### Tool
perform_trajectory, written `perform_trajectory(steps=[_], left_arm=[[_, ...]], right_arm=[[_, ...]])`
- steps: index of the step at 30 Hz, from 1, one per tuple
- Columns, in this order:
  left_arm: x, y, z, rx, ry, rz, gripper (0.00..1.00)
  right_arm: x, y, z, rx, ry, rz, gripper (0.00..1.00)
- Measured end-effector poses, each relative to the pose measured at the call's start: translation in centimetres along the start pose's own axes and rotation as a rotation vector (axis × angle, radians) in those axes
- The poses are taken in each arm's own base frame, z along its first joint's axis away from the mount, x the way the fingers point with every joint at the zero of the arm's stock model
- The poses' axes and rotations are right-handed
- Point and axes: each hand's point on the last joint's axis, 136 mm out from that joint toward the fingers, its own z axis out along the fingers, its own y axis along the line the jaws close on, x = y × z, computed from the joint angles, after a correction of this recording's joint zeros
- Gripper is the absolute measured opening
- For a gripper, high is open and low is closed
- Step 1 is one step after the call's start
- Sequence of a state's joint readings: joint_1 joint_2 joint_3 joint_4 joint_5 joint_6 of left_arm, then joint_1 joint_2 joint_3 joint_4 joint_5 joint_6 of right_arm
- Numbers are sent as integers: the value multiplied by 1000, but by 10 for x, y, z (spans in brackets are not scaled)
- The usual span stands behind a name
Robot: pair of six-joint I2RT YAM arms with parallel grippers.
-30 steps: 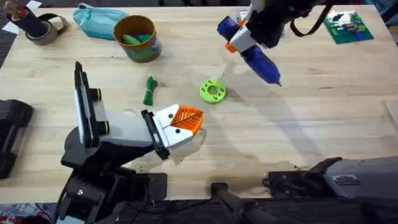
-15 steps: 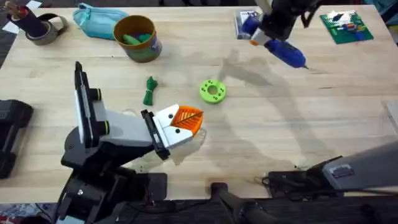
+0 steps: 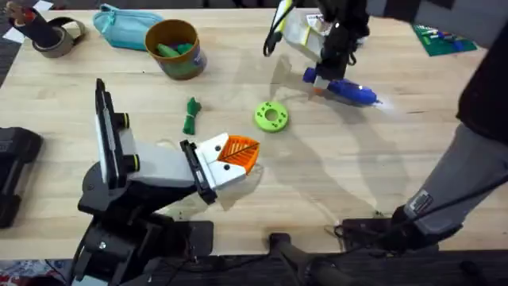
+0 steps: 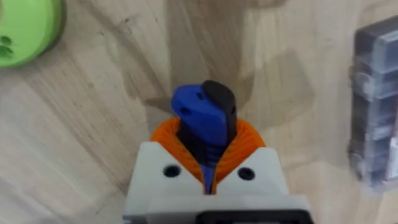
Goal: Pick up the gripper from the table and insert it into the empty holder that is missing its gripper. Then pick up a screw, insert it into the mounting hole, and use the screwdriver to tighten it. Finally, clean up the table by picking up the vegetable and placing it into the bucket.
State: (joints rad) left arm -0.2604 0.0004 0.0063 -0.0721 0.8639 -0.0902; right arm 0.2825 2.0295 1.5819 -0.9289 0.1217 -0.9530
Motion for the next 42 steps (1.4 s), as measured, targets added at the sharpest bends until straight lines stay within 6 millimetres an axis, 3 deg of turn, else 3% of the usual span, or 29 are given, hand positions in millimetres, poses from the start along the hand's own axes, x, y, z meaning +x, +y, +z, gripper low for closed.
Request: perform_trajectory(steps=[4,10,13,15,17,18,19,21,22,23,27,30,35,39,42], left_arm=[[0,0,0,0,0,0,5],[0,0,0,0,0,0,5],[0,0,0,0,0,0,5],[0,0,0,0,0,1,42],[0,0,0,0,0,1,240],[0,0,0,0,0,0,397],[0,0,0,0,0,0,555],[0,0,0,0,0,-1,864],[0,0,0,0,0,-3,954],[0,0,0,0,0,-4,978],[0,0,0,0,0,-3,986],[-3,0,0,0,-10,2,986],[-24,7,-1,-47,-87,28,986],[-37,17,-4,-121,-110,12,986],[-67,16,-10,-164,-134,28,986]], right_arm=[[7,7,16,-22,35,-12,35],[10,8,21,-19,47,-20,40],[11,8,20,-18,54,-17,200],[11,6,19,-8,56,-9,475],[11,3,18,4,52,9,765],[12,2,17,7,51,21,902],[13,2,16,8,51,34,972],[15,5,14,-2,56,60,992],[16,7,12,-5,57,73,992],[16,7,9,-2,53,89,992],[11,5,-25,46,-27,159,992],[3,2,-73,108,-151,221,992],[-1,6,-144,180,-343,353,992],[-2,12,-172,170,-438,539,992],[0,16,-187,147,-493,700,992]])
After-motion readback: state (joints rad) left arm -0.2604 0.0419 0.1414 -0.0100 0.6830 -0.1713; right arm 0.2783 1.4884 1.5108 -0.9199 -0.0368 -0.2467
